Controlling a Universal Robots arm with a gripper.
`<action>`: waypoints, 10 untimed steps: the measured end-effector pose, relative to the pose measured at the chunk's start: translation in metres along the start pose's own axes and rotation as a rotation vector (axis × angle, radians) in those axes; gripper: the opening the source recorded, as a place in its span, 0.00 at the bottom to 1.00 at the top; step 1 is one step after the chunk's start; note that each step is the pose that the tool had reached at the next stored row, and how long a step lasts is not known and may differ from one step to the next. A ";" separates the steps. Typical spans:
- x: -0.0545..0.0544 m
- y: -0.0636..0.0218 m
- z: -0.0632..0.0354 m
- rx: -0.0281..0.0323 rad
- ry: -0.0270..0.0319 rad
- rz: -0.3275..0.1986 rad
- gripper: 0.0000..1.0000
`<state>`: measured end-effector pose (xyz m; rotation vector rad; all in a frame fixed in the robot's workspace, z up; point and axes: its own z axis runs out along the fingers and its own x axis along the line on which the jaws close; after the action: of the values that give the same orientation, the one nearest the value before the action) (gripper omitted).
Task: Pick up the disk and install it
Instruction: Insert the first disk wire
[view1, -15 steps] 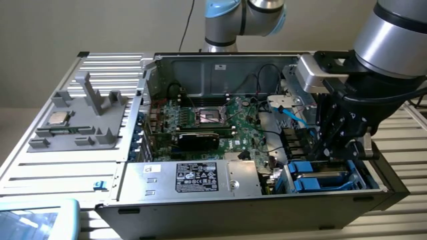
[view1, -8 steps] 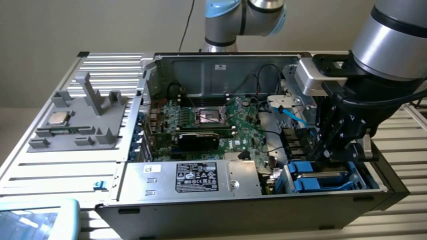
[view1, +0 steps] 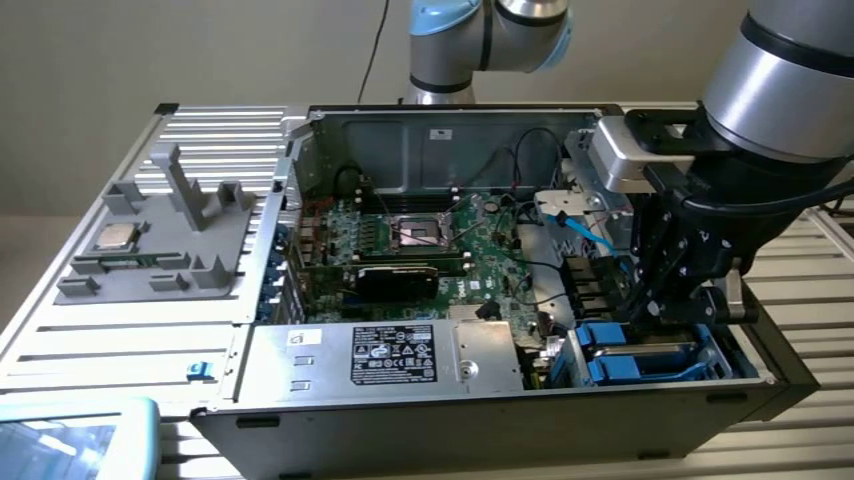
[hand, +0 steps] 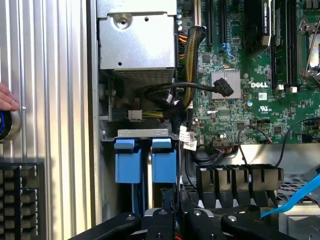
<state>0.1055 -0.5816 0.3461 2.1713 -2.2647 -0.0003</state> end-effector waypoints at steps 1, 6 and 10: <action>0.000 0.0000 0.0001 0.0003 0.0016 0.000 0.16; 0.000 0.0000 0.0007 0.0026 0.0060 0.000 0.16; 0.000 0.0003 0.0019 0.0064 0.0089 0.000 0.16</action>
<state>0.1053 -0.5816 0.3441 2.1699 -2.2633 0.0166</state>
